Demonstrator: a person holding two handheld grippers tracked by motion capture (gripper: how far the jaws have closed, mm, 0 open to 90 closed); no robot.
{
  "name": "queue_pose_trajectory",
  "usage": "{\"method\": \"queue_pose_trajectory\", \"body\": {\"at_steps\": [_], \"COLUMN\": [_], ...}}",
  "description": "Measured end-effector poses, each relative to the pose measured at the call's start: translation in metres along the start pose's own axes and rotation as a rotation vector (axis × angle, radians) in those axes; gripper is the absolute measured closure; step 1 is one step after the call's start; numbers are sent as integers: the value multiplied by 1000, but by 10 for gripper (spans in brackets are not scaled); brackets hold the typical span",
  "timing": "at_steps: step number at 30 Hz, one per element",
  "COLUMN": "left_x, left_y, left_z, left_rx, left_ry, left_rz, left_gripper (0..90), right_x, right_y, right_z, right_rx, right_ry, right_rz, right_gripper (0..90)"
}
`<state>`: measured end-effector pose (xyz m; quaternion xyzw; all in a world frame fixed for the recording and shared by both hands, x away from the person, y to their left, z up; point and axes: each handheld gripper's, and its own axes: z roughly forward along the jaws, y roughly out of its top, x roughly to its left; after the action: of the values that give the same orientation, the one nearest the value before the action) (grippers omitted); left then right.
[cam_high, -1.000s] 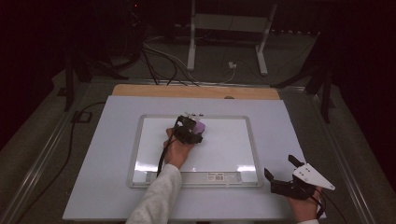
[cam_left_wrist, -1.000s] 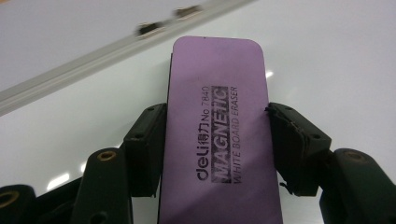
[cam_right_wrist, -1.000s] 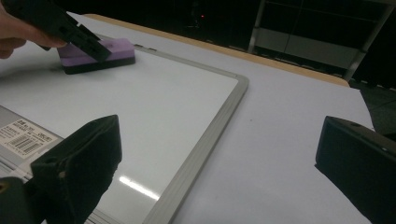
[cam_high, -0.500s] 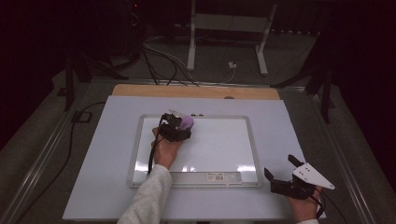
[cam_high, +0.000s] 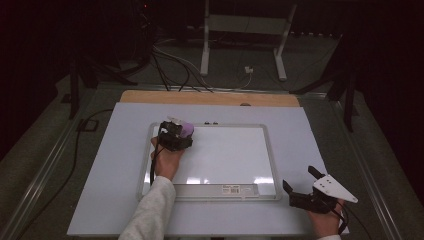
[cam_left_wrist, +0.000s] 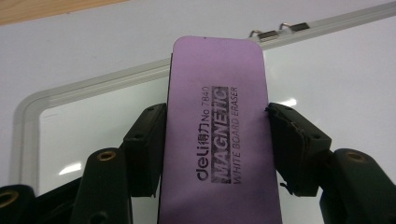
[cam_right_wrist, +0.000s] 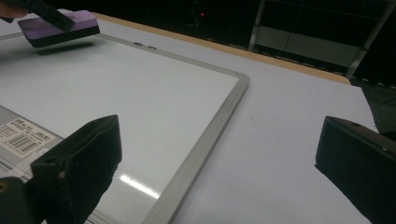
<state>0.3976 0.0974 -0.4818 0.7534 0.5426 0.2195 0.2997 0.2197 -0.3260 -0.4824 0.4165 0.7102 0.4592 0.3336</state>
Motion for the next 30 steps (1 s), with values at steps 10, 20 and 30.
{"method": "queue_pose_trajectory", "body": {"at_steps": [10,20,30], "left_x": [13,26,31], "left_y": [-2,-9,-18], "left_z": [1,4,7], "left_rx": [8,32,46], "left_ry": [19,55,82], "left_rz": [-35,-65,-77], "left_gripper": [417,417,416], "right_x": [-1,-1,0], "right_y": [0,0,0], "right_z": [-2,-2,-1], "right_rx": [-2,-1,0], "right_ry": [-2,-3,-1], "right_rz": [7,6,5], "right_gripper": [9,9,9]}}
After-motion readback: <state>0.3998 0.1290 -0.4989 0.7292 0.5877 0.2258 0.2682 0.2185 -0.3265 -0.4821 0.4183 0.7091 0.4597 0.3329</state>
